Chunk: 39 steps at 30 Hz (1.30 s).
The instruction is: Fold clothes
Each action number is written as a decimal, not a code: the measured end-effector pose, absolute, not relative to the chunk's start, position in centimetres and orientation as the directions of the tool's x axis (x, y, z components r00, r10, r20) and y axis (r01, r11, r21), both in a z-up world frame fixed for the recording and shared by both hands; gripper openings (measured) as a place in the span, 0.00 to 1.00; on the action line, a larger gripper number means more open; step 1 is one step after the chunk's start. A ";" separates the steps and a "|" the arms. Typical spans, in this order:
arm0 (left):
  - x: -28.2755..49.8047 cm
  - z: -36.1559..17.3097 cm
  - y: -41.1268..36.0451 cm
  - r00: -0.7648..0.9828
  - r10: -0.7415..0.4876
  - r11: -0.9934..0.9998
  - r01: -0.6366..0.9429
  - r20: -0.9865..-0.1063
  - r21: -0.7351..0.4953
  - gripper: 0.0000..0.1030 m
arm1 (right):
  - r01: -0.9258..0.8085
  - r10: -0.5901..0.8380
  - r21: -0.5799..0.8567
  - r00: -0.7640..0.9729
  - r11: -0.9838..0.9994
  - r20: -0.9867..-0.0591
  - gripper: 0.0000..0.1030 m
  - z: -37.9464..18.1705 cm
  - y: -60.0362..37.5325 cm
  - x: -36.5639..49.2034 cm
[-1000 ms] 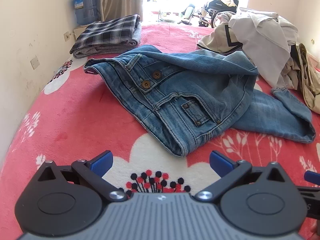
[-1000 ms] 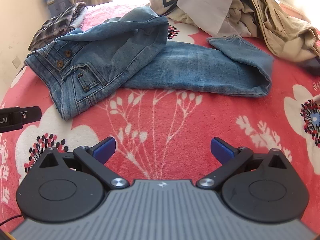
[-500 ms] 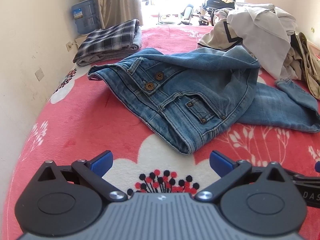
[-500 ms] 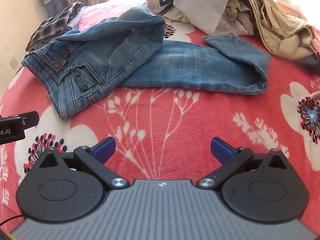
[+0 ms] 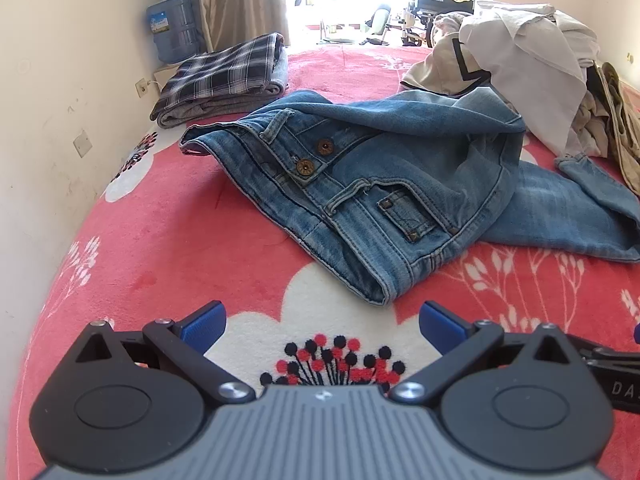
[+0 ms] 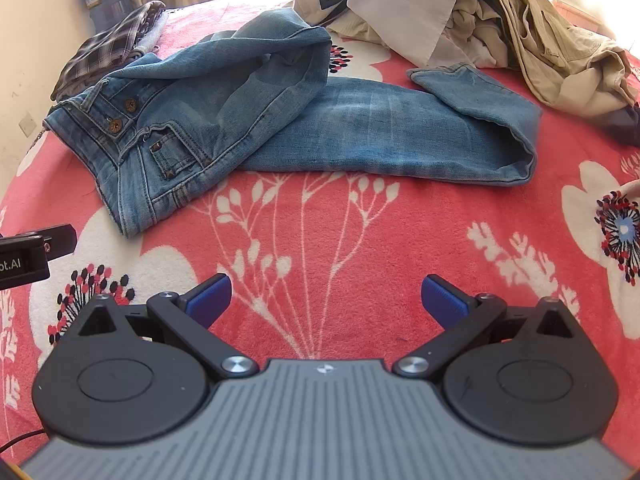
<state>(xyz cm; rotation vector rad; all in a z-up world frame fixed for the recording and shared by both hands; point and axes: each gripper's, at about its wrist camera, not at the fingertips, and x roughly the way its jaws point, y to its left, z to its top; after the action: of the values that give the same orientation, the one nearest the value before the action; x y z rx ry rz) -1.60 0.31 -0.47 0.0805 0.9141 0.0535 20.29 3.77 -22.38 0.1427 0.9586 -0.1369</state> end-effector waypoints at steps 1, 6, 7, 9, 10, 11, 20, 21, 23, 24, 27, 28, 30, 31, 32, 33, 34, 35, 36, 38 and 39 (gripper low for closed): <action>-1.6 -0.5 0.3 0.609 0.080 0.996 -0.012 -0.789 0.092 1.00 | 0.179 -0.053 0.060 0.567 0.982 -0.822 0.99 -22.4 3.8 20.3; -1.6 -0.5 0.4 0.607 0.081 0.996 -0.011 -0.791 0.093 1.00 | 0.180 -0.055 0.059 0.566 0.982 -0.823 0.99 -22.4 3.8 20.3; -1.6 -0.5 0.4 0.607 0.081 0.996 -0.012 -0.791 0.093 1.00 | 0.181 -0.055 0.058 0.565 0.982 -0.823 0.99 -22.4 3.8 20.3; -1.6 -0.5 0.4 0.606 0.081 0.996 -0.012 -0.791 0.092 1.00 | 0.183 -0.055 0.059 0.565 0.981 -0.823 0.99 -22.4 3.8 20.3; -1.6 -0.5 0.4 0.606 0.080 0.996 -0.012 -0.791 0.091 1.00 | 0.183 -0.056 0.059 0.566 0.981 -0.823 0.99 -22.4 3.8 20.3; -1.6 -0.5 0.4 0.606 0.079 0.996 -0.012 -0.791 0.091 1.00 | 0.183 -0.056 0.059 0.566 0.981 -0.823 0.99 -22.4 3.8 20.3; -1.5 -0.5 0.5 0.602 0.075 0.996 -0.010 -0.795 0.087 1.00 | 0.185 -0.058 0.059 0.567 0.981 -0.822 0.99 -22.4 3.8 20.3; -1.5 -0.5 0.5 0.602 0.075 0.996 -0.010 -0.795 0.086 1.00 | 0.185 -0.058 0.059 0.567 0.981 -0.822 0.99 -22.4 3.8 20.3; -1.6 -0.5 0.5 0.602 0.073 0.996 -0.009 -0.795 0.085 1.00 | 0.185 -0.058 0.058 0.568 0.981 -0.821 0.99 -22.4 3.8 20.3; -1.6 -0.6 0.5 0.601 0.073 0.996 -0.009 -0.796 0.085 1.00 | 0.184 -0.058 0.058 0.568 0.981 -0.821 0.99 -22.4 3.8 20.3; -1.6 -0.6 0.6 0.600 0.072 0.996 -0.009 -0.797 0.084 1.00 | 0.183 -0.059 0.057 0.570 0.981 -0.820 0.99 -22.3 3.8 20.3; -1.6 -0.6 0.6 0.600 0.072 0.996 -0.009 -0.797 0.083 1.00 | 0.183 -0.060 0.056 0.571 0.981 -0.819 0.99 -22.3 3.8 20.3; -1.5 -0.7 0.6 0.599 0.068 0.997 -0.008 -0.798 0.078 1.00 | 0.183 -0.060 0.057 0.574 0.981 -0.817 0.99 -22.3 3.8 20.2; -1.5 -0.8 0.6 0.599 0.064 0.997 -0.006 -0.798 0.076 1.00 | 0.183 -0.060 0.057 0.576 0.981 -0.815 0.99 -22.3 3.8 20.2; -1.4 -0.8 0.6 0.599 0.061 0.997 -0.005 -0.798 0.073 1.00 | 0.181 -0.059 0.057 0.580 0.982 -0.813 0.99 -22.3 3.8 20.2; -1.4 -0.9 0.6 0.599 0.058 0.998 -0.003 -0.799 0.070 1.00 | 0.177 -0.057 0.058 0.583 0.982 -0.810 0.99 -22.3 3.8 20.2; -1.3 -1.0 0.6 0.598 0.054 0.998 -0.001 -0.799 0.066 1.00 | 0.173 -0.056 0.058 0.587 0.983 -0.808 0.99 -22.3 3.9 20.2; -1.2 -1.1 0.7 0.597 0.047 0.998 0.002 -0.801 0.060 1.00 | 0.170 -0.054 0.059 0.590 0.984 -0.806 0.99 -22.3 3.9 20.2; -1.1 -1.1 0.8 0.596 0.039 0.999 0.003 -0.802 0.051 1.00 | 0.166 -0.052 0.059 0.593 0.984 -0.803 0.99 -22.3 3.9 20.2; -0.9 -1.2 1.2 0.598 0.024 1.000 0.002 -0.801 0.031 1.00 | 0.159 -0.043 0.067 0.604 0.985 -0.796 0.99 -22.2 3.9 20.2; -0.7 -1.2 1.3 0.599 0.017 1.000 0.001 -0.801 0.022 1.00 | 0.153 -0.039 0.070 0.610 0.986 -0.791 0.99 -22.2 3.9 20.2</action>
<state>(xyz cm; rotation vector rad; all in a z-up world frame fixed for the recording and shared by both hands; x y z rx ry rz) -0.74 1.35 -1.24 0.0206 0.9285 0.0092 20.17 3.94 -22.17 0.1348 0.9081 -0.1110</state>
